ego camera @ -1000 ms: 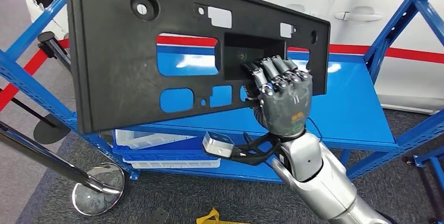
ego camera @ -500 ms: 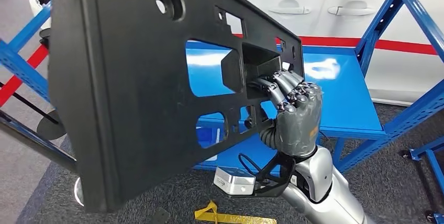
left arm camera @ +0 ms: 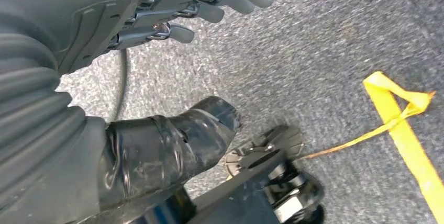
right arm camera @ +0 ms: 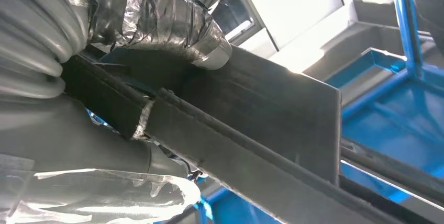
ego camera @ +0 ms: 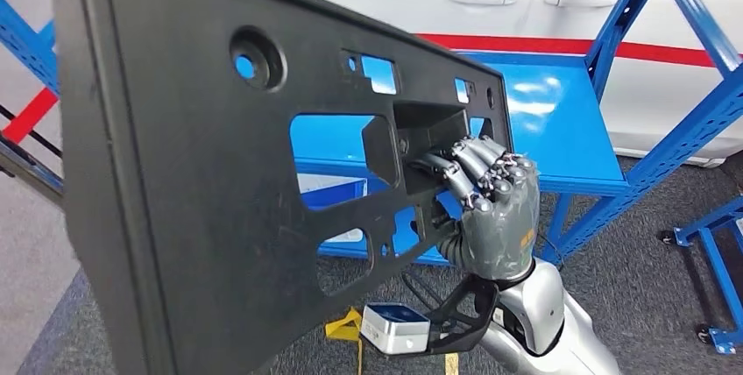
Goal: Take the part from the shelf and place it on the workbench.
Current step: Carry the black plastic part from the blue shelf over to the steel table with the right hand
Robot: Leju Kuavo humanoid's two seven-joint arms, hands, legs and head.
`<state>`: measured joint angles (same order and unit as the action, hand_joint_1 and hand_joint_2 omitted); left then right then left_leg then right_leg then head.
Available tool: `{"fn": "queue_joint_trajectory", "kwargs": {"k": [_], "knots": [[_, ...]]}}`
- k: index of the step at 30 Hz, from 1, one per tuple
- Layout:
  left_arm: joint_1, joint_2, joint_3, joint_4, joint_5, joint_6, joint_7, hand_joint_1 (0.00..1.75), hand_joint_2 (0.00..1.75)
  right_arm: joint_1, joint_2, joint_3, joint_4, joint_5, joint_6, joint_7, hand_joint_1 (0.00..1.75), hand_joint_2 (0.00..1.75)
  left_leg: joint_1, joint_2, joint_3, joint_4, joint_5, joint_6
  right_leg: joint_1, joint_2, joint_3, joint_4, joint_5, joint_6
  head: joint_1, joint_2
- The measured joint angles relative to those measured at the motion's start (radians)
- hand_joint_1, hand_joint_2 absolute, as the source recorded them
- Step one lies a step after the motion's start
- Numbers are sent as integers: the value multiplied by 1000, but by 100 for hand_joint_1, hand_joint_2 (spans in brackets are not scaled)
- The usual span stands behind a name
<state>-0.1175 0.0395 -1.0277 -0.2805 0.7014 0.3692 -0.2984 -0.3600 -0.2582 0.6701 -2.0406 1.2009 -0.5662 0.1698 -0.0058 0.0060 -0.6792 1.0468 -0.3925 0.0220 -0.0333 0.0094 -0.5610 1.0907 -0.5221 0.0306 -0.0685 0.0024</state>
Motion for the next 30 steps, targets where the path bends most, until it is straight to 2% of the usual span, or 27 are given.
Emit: {"fn": "queue_joint_trajectory", "kwargs": {"k": [3, 4, 5, 7, 8, 9, 10, 11, 12, 14, 15, 16, 18, 19, 20, 21, 22, 23, 24, 25, 26, 27, 28, 29, 30], "knots": [[4, 2, 0, 0, 2, -2, 1, 0, 175, -1, -2, 3, -1, 25, 11, 0, 175, 175, 5, -5, -17, 14, 11, -12, 6, 1, -21, 4, 14, -34, -1, 0], [5, 2, 0, 0, 2, -3, 1, 0, 175, -2, -2, 3, -1, 30, 12, 0, 175, 175, 8, -6, -29, 24, -8, -16, 7, -1, -32, 3, 24, -43, -2, 0], [6, 2, 0, 0, 2, -3, 1, 0, 175, -3, -2, 4, -1, 34, 12, 0, 175, 175, 10, -6, -48, 50, -46, -20, 6, -3, -46, 2, 36, -50, -3, 0], [6, 1, 0, 0, 2, -3, 1, 0, 175, -5, -2, 6, -1, 40, 10, 0, 175, 175, 11, -6, -99, 150, -149, -23, 11, -4, -75, 1, 61, -58, -6, 0], [6, 1, 0, 0, 2, -3, 1, 0, 175, -6, -2, 7, 0, 41, 9, 0, 175, 175, 11, -7, -118, 207, -184, -21, 14, -5, -90, 1, 73, -60, -6, 0], [6, 0, 0, 0, 4, -3, 1, 0, 175, -6, -2, 8, 0, 39, 7, 0, 175, 175, 10, -7, -122, 249, -196, -18, 17, -5, -106, 1, 84, -61, -6, 0], [6, 0, 0, 0, 5, -3, 1, 0, 175, -6, -2, 9, 1, 35, 5, 1, 175, 175, 6, -7, -106, 263, -186, -13, 19, -5, -122, 1, 96, -62, -6, 0], [5, 1, 0, 0, 6, -3, 1, 0, 175, -6, -2, 10, 2, 32, 3, 2, 175, 175, 1, -8, -70, 246, -162, -7, 20, -5, -138, 1, 109, -62, -6, 0], [3, 2, 0, 0, 7, -3, 1, 0, 175, -6, -2, 10, 3, 31, 0, 3, 175, 175, -7, -8, -14, 198, -141, 0, 19, -5, -153, 1, 121, -61, -6, 0], [-3, 5, 0, 0, 8, -3, 0, 0, 175, -5, -2, 10, 3, 37, -6, 7, 175, 175, -23, -7, 107, 64, -143, 16, 15, -7, -166, -4, 144, -55, -5, 0], [-6, 6, 0, 0, 8, -3, 0, 0, 175, -5, -3, 10, 3, 42, -9, 8, 175, 175, -28, -6, 144, 14, -150, 24, 12, -9, -165, -10, 155, -50, -6, 0], [-9, 7, 0, 0, 8, -3, 0, 0, 175, -5, -3, 10, 3, 45, -11, 10, 175, 175, -32, -5, 160, -16, -153, 31, 9, -11, -160, -20, 165, -43, -9, 0], [-9, 8, 0, 0, 9, -3, -1, 0, 175, -5, -3, 10, 3, 48, -14, 11, 175, 175, -33, -2, 159, -47, -119, 47, 5, -13, -150, -43, 185, -32, -13, 0], [-8, 7, 0, 0, 9, -3, 0, 0, 175, -5, -3, 10, 4, 50, -15, 11, 175, 175, -32, 0, 160, -66, -97, 52, 6, -12, -151, -45, 176, -29, -14, 0], [-8, 6, 0, 0, 10, -3, 0, 0, 175, -5, -4, 10, 4, 51, -15, 11, 175, 175, -30, 2, 156, -85, -73, 56, 8, -11, -154, -30, 144, -27, -13, 0], [-7, 5, 0, 0, 10, -3, 0, 0, 175, -5, -4, 10, 5, 52, -16, 11, 175, 175, -27, 4, 147, -97, -51, 56, 9, -10, -162, 7, 92, -26, -12, 0], [-8, 4, 0, 0, 10, -4, 0, 0, 175, -5, -4, 10, 5, 54, -16, 12, 175, 175, -27, 5, 133, -101, -34, 55, 8, -10, -170, 59, 33, -23, -11, 0], [-8, 3, 0, 0, 10, -4, 0, 0, 175, -5, -5, 10, 6, 55, -16, 13, 175, 175, -26, 6, 114, -100, -19, 54, 7, -10, -177, 120, -13, -18, -11, 0], [-7, 2, 0, 0, 10, -4, 0, 0, 175, -5, -6, 10, 7, 57, -16, 14, 175, 175, -25, 7, 94, -98, -4, 50, 6, -10, -177, 172, -31, -12, -10, 0], [-6, 1, 0, 0, 10, -4, 0, 0, 175, -4, -6, 10, 7, 58, -16, 16, 175, 175, -24, 7, 72, -94, 9, 46, 4, -10, -167, 203, -24, -6, -10, 0], [-6, 1, 0, 0, 12, -5, 0, 0, 175, -4, -7, 10, 8, 58, -16, 18, 175, 175, -21, 8, 47, -88, 22, 42, 1, -10, -144, 206, -1, 0, -10, 0], [-5, 0, 0, 0, 14, -5, -1, 0, 175, -4, -7, 10, 8, 58, -16, 19, 175, 175, -18, 8, 22, -78, 33, 36, -2, -11, -105, 176, 23, 6, -10, 0], [-5, 0, 0, 0, 17, -5, -1, 0, 175, -5, -7, 10, 8, 58, -17, 19, 175, 175, -15, 8, -3, -64, 42, 29, -5, -11, -54, 119, 24, 12, -10, 0], [-4, 0, 0, 0, 19, -5, -1, 0, 175, -4, -7, 11, 8, 57, -17, 20, 175, 175, -13, 8, -23, -47, 49, 23, -3, -9, -8, 60, 11, 10, -10, 0], [-3, 1, 0, 0, 21, -5, -2, 0, 175, -4, -7, 11, 8, 56, -18, 20, 175, 175, -12, 7, -38, -32, 55, 17, -1, -7, 25, 11, -8, 4, -10, 0]]}}
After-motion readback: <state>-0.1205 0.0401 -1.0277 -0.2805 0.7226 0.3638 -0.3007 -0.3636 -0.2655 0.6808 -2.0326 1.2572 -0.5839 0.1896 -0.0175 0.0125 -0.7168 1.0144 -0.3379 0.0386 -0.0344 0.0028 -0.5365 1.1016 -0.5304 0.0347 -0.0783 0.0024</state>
